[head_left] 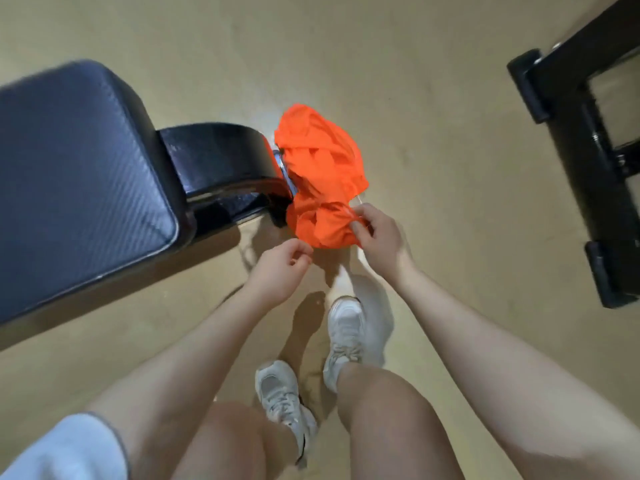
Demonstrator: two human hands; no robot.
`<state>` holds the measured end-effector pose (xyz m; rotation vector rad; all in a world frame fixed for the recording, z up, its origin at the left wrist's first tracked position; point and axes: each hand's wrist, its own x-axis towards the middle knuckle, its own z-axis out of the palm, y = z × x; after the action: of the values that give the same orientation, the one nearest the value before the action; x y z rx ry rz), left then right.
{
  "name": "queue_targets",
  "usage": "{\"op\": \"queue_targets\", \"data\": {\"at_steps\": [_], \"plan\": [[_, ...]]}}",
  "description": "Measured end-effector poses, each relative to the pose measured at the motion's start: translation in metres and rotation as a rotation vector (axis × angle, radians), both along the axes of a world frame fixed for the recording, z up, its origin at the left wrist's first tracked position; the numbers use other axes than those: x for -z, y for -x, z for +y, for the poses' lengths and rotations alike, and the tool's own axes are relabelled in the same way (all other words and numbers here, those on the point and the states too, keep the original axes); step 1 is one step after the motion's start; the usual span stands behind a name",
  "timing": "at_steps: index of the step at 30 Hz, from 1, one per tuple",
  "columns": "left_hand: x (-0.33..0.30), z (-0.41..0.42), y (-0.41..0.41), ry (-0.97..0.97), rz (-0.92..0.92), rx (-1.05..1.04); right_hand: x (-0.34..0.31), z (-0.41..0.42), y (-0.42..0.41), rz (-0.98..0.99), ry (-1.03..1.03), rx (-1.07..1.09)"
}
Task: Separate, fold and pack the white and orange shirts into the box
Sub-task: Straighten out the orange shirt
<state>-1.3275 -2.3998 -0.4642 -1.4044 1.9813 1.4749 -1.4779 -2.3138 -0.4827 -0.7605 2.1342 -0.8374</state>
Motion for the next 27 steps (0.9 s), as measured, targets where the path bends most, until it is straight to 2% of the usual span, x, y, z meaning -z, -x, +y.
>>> {"op": "queue_targets", "data": {"at_steps": [7, 9, 12, 15, 18, 21, 24, 27], "plan": [[-0.207, -0.005, 0.028, 0.131, 0.317, 0.029, -0.226, 0.010, 0.017, -0.051, 0.046, -0.186], [-0.250, -0.006, 0.033, 0.116, 0.402, 0.103, -0.279, 0.010, 0.021, -0.049, 0.046, -0.279], [-0.297, -0.004, 0.040, 0.085, 0.415, 0.147, -0.339, 0.011, 0.031, -0.038, 0.041, -0.347], [-0.331, -0.003, 0.045, 0.078, 0.451, 0.164, -0.377, 0.015, 0.046, 0.053, 0.032, -0.405], [-0.364, -0.004, 0.047, 0.057, 0.547, 0.137, -0.402, 0.018, 0.057, 0.337, -0.071, -0.483], [-0.393, -0.003, 0.047, 0.028, 0.622, 0.072, -0.416, 0.022, 0.062, 0.538, -0.101, -0.317], [-0.421, -0.004, 0.048, 0.042, 0.613, 0.044, -0.419, 0.024, 0.063, 0.402, 0.120, -0.099], [-0.454, -0.006, 0.045, 0.193, 0.655, 0.113, -0.421, 0.022, 0.056, 0.136, 0.247, 0.009]]}}
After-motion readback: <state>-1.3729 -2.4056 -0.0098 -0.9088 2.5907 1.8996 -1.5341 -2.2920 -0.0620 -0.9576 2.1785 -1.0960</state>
